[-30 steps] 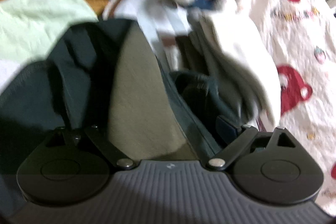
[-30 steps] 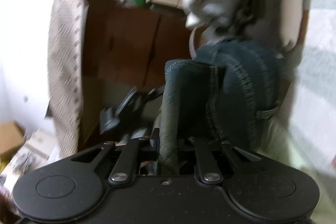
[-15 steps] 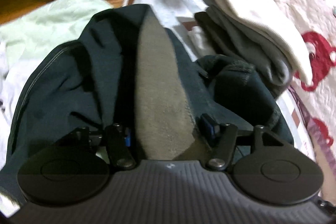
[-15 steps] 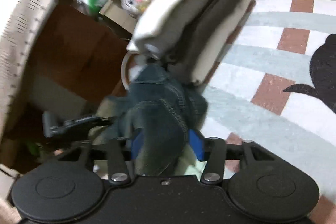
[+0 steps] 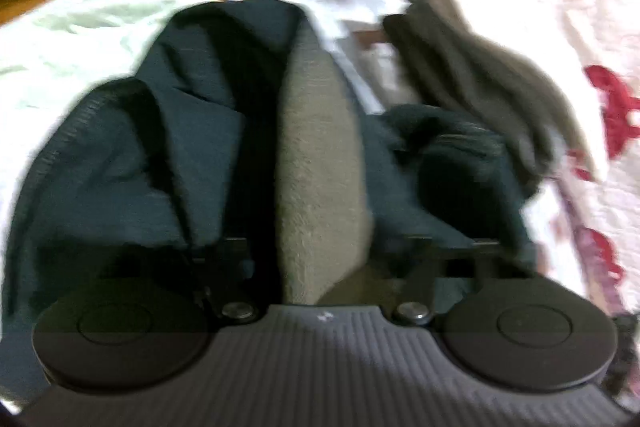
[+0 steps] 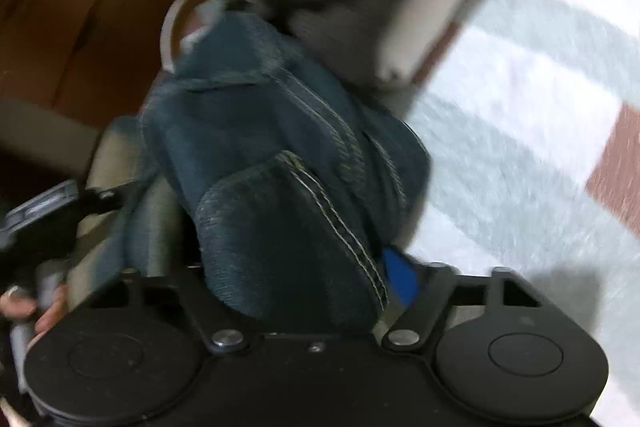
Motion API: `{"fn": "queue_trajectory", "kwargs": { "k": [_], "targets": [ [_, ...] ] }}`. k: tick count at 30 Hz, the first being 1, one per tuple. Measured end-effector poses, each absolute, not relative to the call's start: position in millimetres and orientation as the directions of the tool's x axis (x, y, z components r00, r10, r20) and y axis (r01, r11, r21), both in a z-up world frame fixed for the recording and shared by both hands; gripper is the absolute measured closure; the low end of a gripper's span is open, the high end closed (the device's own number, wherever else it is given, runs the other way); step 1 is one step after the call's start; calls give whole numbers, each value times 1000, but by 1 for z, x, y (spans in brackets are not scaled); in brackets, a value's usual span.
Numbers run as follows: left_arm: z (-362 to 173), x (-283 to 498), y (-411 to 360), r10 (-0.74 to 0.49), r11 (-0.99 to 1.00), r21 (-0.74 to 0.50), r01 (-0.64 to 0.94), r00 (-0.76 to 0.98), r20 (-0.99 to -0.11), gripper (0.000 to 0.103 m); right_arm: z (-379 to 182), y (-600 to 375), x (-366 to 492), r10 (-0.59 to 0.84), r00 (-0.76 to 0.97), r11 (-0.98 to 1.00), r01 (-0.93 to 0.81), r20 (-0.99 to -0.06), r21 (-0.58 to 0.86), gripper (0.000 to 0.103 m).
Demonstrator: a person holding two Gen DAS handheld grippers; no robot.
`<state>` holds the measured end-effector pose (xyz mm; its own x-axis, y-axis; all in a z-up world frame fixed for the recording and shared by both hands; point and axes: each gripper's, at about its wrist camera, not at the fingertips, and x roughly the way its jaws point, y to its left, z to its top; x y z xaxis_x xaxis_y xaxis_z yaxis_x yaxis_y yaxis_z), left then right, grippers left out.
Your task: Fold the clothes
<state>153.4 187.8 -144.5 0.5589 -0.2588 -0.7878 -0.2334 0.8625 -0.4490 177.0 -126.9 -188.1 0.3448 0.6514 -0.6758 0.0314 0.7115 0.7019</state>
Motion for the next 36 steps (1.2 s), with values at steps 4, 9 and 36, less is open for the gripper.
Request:
{"fn": "queue_trajectory", "kwargs": {
  "k": [4,9,36],
  "targets": [
    [-126,134,167,-249,899,-418,-129,635,-731,98,-196,-144,164,803,421,407,127,-421,904,89],
    [-101,115,159,-377,849,-528,-28,669,-641,98,-176,-154,150,885,447,121,50,-130,991,89],
    [101,90,-103,-708,706,-419,571,571,-415,98,47,-406,-96,305,948,520,-243,87,819,89]
  ]
}}
